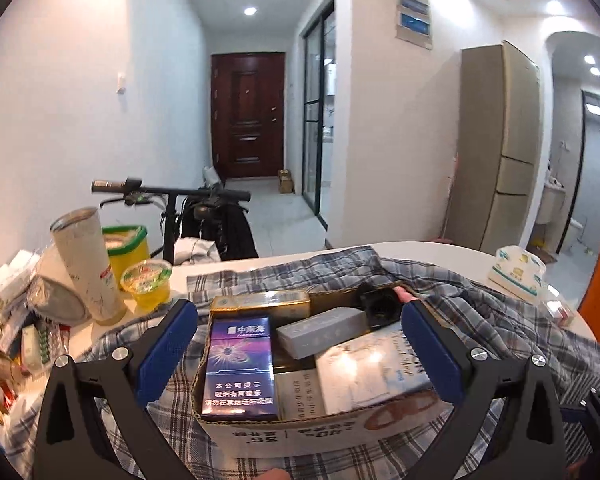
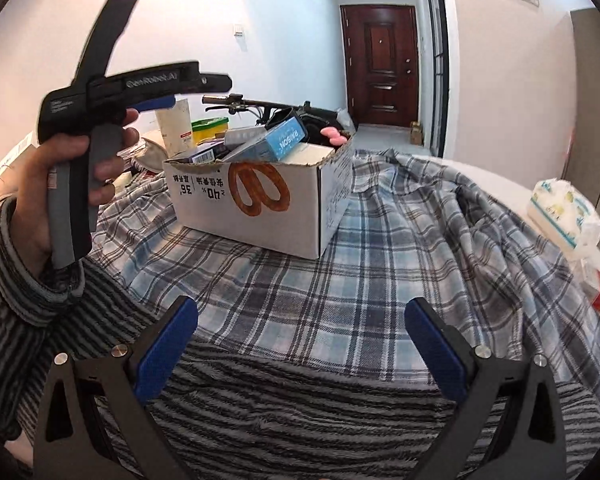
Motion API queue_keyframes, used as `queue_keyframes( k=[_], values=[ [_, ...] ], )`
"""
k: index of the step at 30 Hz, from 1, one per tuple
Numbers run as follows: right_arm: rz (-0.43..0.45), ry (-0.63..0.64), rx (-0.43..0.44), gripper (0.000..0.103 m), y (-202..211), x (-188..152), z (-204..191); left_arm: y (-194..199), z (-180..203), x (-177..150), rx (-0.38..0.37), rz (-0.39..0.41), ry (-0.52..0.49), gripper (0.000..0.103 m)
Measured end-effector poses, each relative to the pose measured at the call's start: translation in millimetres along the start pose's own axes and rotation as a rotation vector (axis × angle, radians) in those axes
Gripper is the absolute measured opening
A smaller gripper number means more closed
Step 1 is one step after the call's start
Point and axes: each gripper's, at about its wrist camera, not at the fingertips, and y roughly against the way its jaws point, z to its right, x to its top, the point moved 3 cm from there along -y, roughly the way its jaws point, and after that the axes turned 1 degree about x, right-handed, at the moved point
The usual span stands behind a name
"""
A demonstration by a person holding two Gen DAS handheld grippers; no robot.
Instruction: Organize objects
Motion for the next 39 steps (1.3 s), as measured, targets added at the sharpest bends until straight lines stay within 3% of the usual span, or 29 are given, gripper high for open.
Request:
queue_keyframes(
  k=[3,6,11,13,20,23,28,39],
  values=[
    [-0.026,-0.006,-0.004,0.103,-7.7,-0.3,1.3,15.6,4.5,0.4,-0.011,0.018,-0.002,0.103],
    [-0.035,-0.003,-0.007,0.103,-9.6,-0.9,0.8,32.3,6.8,-4.9,-0.043,-0.016,0.017,0.103],
    [-0.002,0.006,0.005,0.103,-2.3,-0.3,-1.6,71.8,21.4,-22.6,0.099,-0.048,-0.142,0.103],
    [0.002,0.005,0.014,0.103,-1.3,0.1,-1.5,87.2,22.5,-29.7,0.113,-0.062,-0.154,0.103],
    [0.031,-0.027,0.020,0.103,4.3,1.4,4.7,132.7,8.4,-64.2,0.050,-0.115,-0.010,0.103],
    [0.060,-0.036,0.032,0.103,9.9,1.9,6.1,132.3,4.5,-84.4,0.066,-0.076,0.005,0.103],
    [0.079,-0.032,0.034,0.103,13.9,2.2,4.5,109.7,4.0,-119.4,0.110,-0.078,0.017,0.103],
    [0.110,-0.018,0.025,0.103,20.1,3.4,2.1,104.0,-5.9,-123.3,0.080,-0.099,0.072,0.103]
  ],
)
